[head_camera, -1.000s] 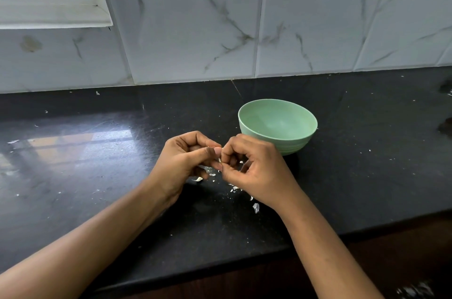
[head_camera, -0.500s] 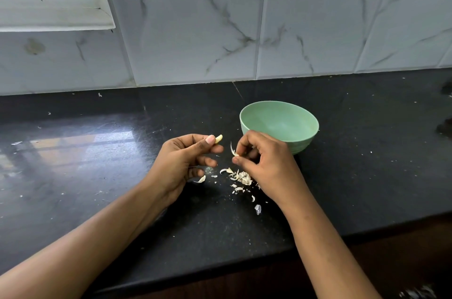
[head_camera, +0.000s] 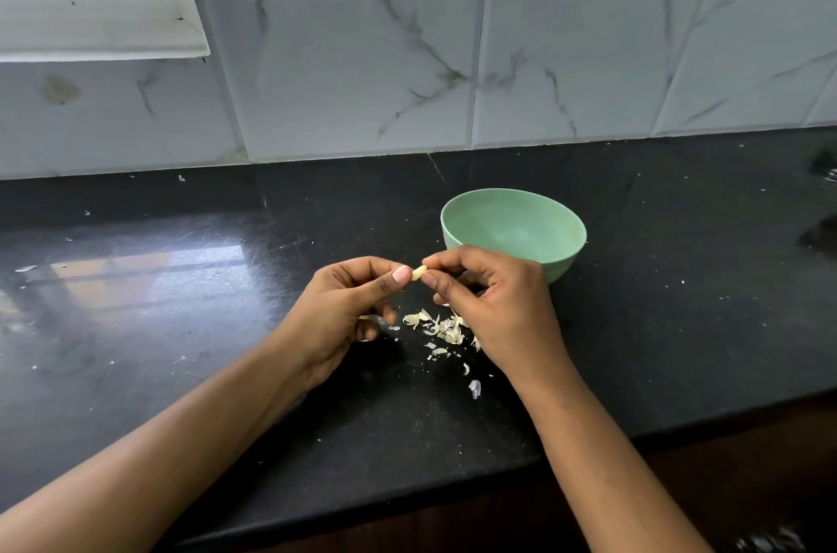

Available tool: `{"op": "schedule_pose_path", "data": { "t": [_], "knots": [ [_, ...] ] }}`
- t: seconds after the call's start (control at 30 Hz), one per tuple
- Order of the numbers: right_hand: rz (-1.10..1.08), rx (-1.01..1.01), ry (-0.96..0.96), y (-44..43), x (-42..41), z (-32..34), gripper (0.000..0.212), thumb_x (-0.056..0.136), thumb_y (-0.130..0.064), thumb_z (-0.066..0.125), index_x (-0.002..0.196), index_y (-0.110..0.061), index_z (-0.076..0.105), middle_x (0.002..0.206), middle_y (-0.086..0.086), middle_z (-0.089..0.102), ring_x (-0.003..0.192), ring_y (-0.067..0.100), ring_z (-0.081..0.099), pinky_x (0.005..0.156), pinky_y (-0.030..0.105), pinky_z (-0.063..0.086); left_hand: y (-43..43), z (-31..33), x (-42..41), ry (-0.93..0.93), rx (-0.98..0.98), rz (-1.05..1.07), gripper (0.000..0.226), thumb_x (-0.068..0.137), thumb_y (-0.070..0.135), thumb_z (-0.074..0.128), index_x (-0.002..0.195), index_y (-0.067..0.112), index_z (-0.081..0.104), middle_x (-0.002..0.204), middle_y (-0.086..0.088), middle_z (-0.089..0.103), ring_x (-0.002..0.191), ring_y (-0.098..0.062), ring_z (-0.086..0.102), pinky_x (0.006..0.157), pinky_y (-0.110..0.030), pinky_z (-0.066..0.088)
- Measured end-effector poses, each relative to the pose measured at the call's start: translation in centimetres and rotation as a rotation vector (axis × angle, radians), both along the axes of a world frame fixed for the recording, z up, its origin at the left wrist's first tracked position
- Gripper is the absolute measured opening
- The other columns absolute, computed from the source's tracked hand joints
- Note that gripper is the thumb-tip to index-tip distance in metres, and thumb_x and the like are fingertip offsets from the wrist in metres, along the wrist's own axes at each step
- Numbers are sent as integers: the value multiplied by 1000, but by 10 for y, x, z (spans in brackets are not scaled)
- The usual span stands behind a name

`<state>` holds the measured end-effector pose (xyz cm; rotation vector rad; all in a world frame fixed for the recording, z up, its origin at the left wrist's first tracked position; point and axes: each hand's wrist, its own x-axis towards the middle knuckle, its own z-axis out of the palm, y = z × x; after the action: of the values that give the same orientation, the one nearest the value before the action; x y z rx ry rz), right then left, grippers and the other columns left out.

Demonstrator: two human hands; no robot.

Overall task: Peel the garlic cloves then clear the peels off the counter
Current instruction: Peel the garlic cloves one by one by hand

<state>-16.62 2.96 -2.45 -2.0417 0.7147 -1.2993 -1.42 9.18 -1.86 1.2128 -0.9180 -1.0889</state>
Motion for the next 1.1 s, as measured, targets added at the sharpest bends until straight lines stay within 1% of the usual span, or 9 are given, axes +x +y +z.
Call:
{"op": "schedule_pose_path", "data": {
  "t": [0.1,0.2,0.3,0.43,0.5,0.67,0.9,0.97,1.1],
  "knots": [
    [-4,1,-47,0,-1,0,3,80,-17,74,83,-18,74,69,-5,70,60,9,66,60,33,57,2,2,-1,-51,-14,-13,13,66,25,71,72,14,70,63,3,60,44,-6,49,34,-14,31],
    [25,35,-59,0,-1,0,3,82,-19,71,81,-22,71,68,-6,69,62,14,67,60,36,57,3,3,-3,-143,-35,-23,16,66,27,71,74,12,69,53,5,58,42,-6,48,36,-15,31],
    [82,104,-57,1,-2,3,6,84,-18,70,80,-23,68,71,-5,69,66,16,68,62,34,57,3,3,-4,-185,-88,-34,19,67,30,71,76,14,70,58,0,62,45,-9,52,37,-16,34],
    [169,208,-64,1,-3,7,20,86,-13,68,93,-31,67,77,-8,68,68,13,69,57,17,50,4,3,-4,-189,-102,-72,18,71,28,69,80,13,70,71,-7,67,51,-13,61,39,-19,41],
    [196,213,-57,1,-3,8,24,86,-11,67,96,-32,67,77,-9,67,67,11,68,57,16,49,3,3,-5,-173,-98,-78,18,71,26,68,80,11,69,71,-7,68,53,-13,63,39,-19,43],
    [218,241,-74,0,-5,9,18,84,-8,69,88,-26,70,67,-8,68,61,5,66,55,13,47,1,5,-4,-117,-100,-102,13,69,22,70,77,12,72,74,-11,71,51,-13,63,38,-20,45],
    [220,246,-132,-2,-6,8,18,80,-8,72,86,-25,71,64,-2,70,59,8,65,54,14,46,1,4,-3,-91,-97,-117,7,69,19,69,71,13,71,73,-7,70,44,-10,56,36,-17,40],
    [215,246,-139,-2,-6,7,19,79,-8,74,84,-26,72,65,0,71,59,10,65,53,15,46,1,4,-3,-96,-102,-122,9,69,19,69,72,11,70,70,-5,69,42,-9,54,35,-16,38],
    [185,212,-162,-2,-6,7,23,77,-4,75,77,-27,71,69,2,72,58,15,67,53,14,46,0,4,-4,-150,-129,-115,15,71,17,68,77,5,63,54,0,61,39,-8,50,34,-15,36]
  ]
}}
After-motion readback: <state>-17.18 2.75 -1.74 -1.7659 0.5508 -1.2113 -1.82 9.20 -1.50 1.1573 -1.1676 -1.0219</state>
